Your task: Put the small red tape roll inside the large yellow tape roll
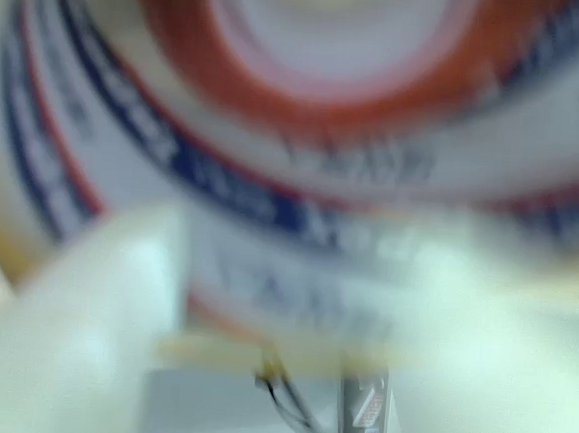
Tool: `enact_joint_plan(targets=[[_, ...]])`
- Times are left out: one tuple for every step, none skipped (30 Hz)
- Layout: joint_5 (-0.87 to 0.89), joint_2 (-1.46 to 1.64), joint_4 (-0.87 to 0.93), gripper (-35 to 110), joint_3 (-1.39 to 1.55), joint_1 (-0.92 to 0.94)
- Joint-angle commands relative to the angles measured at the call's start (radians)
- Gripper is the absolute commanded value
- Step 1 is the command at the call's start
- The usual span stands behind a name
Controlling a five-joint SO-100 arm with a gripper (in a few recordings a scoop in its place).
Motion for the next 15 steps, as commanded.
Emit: enact_joint_plan(targets=[[-0.011, 0.261, -0.003, 0, -0.032, -0.037], [-0.002, 0.319, -0.011, 0, -0.011, -0.063], [0.014, 0.376, -0.021, 0, 0.018, -0.091], [0.035, 0.431, -0.041, 0, 0.057, -0.120], [0.055, 0.486, -0.064, 0, 0.104, -0.152], [0.087, 0.541, -0.087, 0, 0.155, -0.184], [0.126, 0.594, -0.107, 0, 0.213, -0.222], [0.164, 0.644, -0.123, 0, 0.276, -0.265], [0.201, 0.693, -0.137, 0, 0.341, -0.308], [0.224, 0.741, -0.155, 0, 0.410, -0.347], [0.230, 0.790, -0.181, 0, 0.482, -0.370], [0.230, 0.841, -0.212, 0, 0.557, -0.374], [0.230, 0.887, -0.232, 0, 0.620, -0.367], [0.230, 0.928, -0.236, 0, 0.669, -0.359], [0.230, 0.965, -0.232, 0, 0.710, -0.353]])
